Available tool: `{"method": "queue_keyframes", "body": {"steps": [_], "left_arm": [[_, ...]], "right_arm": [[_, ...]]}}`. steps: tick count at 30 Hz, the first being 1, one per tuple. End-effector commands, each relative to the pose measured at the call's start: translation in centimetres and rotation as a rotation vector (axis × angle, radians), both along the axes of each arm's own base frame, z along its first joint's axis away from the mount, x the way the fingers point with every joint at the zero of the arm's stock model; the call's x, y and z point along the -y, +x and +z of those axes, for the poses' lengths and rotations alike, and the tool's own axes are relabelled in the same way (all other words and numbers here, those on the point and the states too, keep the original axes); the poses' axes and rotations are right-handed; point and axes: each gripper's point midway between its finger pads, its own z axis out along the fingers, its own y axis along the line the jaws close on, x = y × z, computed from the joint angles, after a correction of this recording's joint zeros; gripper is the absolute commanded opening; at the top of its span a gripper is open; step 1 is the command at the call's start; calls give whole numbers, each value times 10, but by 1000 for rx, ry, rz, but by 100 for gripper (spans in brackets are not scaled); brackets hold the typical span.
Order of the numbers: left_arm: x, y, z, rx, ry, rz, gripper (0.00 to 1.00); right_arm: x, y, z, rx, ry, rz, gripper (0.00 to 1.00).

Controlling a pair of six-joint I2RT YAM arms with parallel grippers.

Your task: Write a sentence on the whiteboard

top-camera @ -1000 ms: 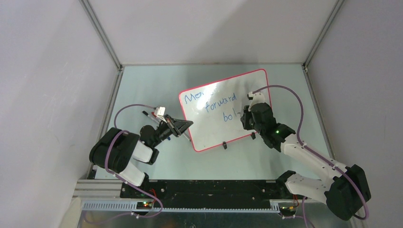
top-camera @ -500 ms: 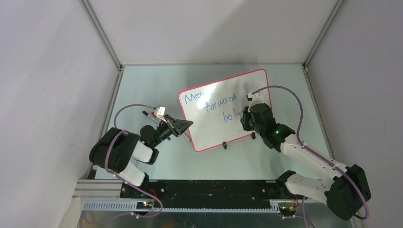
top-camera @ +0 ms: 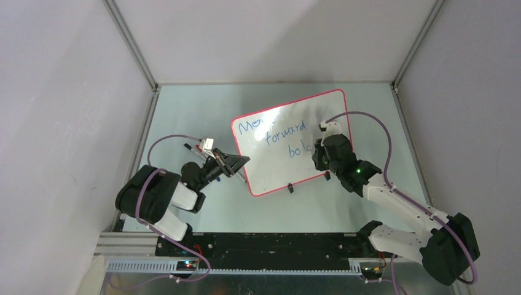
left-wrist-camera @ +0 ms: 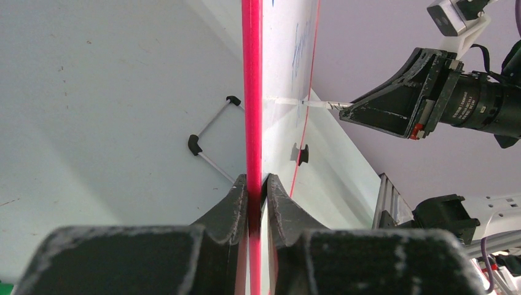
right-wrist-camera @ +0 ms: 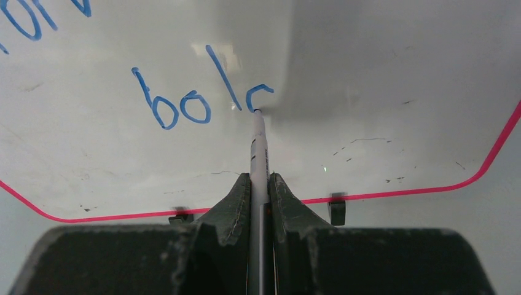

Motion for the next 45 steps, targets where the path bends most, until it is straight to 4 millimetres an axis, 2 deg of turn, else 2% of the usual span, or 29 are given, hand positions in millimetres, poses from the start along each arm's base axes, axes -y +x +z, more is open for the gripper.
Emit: {"method": "queue_keyframes", "body": {"steps": [1, 33, 45], "left_arm": [[-3, 7, 5, 75, 30, 36, 0], [-2, 8, 5, 75, 30, 33, 0], [-2, 8, 6, 79, 32, 34, 0]], "right_arm": [[7, 13, 27, 70, 21, -55, 0], [0, 41, 56, 96, 40, -67, 0], [0, 39, 42, 42, 20, -71, 0]]}}
